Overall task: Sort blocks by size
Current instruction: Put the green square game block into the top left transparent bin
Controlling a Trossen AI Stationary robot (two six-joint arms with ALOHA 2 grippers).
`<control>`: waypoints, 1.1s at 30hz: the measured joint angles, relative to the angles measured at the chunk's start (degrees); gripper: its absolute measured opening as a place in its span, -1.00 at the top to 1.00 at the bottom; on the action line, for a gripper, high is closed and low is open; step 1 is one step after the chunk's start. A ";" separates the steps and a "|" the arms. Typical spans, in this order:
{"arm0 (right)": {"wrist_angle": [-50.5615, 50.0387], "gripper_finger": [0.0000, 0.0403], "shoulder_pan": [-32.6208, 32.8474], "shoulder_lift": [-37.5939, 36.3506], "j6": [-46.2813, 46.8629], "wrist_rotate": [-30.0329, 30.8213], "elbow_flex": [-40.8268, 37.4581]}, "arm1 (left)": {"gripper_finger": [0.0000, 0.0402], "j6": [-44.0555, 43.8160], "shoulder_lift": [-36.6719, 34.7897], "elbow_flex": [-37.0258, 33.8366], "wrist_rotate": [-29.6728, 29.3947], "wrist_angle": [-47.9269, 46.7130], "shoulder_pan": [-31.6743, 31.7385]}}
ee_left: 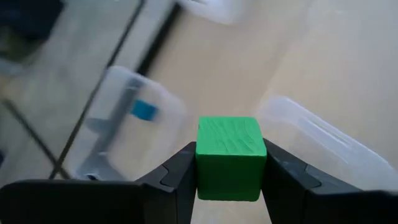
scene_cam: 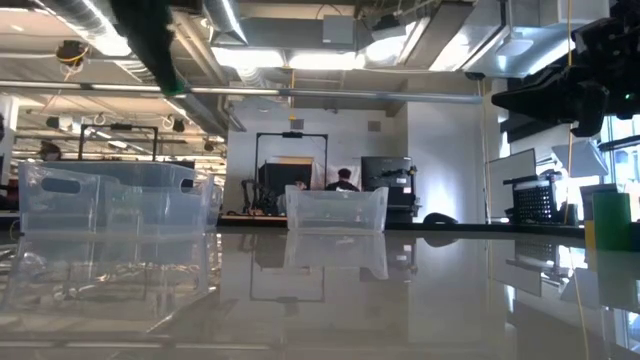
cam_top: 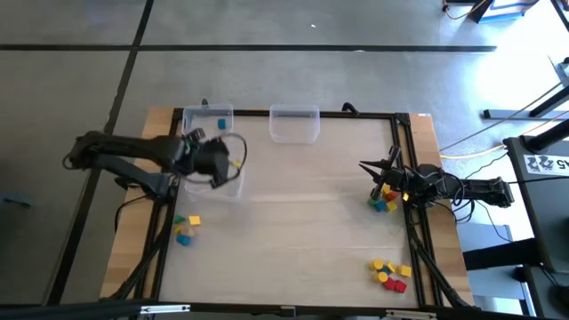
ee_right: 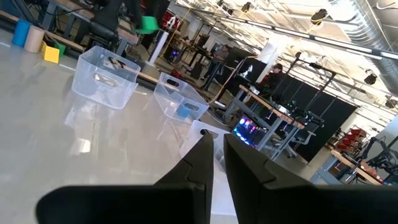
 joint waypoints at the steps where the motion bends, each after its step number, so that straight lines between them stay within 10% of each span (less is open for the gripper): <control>1: 0.00 0.78 0.00 0.01 0.02 0.01 0.00 | 0.30 0.71 -0.22 0.00 -0.66 0.74 2.21; 19: -0.02 0.78 0.01 0.01 0.01 -0.01 0.00 | 0.30 7.61 0.14 -6.18 -2.23 18.18 36.28; 33: 0.40 0.78 -0.01 0.00 -0.02 0.05 -0.02 | 0.30 8.65 0.22 -13.58 -1.58 34.02 47.81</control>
